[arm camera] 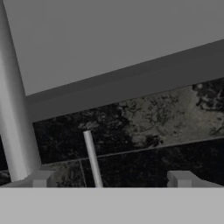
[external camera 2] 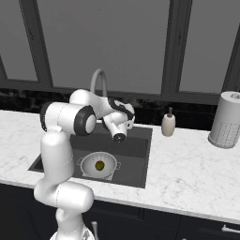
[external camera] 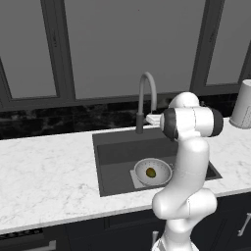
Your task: Put the colander in the sink, put the mango in the colander, and turn on the sink faucet and pour water over the colander.
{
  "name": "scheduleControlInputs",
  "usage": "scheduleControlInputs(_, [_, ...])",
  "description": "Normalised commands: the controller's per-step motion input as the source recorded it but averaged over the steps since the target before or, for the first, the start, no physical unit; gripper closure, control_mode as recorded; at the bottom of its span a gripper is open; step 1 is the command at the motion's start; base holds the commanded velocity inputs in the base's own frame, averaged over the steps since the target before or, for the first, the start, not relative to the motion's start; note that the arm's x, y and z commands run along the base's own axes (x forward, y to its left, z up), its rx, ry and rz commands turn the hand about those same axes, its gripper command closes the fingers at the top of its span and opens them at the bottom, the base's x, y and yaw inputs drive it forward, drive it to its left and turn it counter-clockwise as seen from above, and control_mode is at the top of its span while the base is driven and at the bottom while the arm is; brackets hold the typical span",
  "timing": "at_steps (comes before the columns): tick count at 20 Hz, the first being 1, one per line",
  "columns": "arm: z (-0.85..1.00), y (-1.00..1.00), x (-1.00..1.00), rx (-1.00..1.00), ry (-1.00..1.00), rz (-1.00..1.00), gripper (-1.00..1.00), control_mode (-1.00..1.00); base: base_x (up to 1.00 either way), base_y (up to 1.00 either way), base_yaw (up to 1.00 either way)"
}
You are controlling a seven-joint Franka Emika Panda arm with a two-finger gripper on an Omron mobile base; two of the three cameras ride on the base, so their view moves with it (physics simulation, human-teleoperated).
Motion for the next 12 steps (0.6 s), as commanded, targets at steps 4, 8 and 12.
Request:
scheduleControlInputs(4, [0.0, 0.0, 0.13, 0.0, 0.0, 0.0, -1.0, -1.0, 0.0, 0.0, 0.0])
scheduleControlInputs(8, [0.0, 0.0, 0.14, 0.0, 0.0, 0.0, -1.0, -1.0, 0.0, 0.0, 0.0])
scheduleControlInputs(12, [0.0, 0.0, 0.16, 0.0, 0.0, 0.0, -1.0, -1.0, 0.0, 0.0, 0.0])
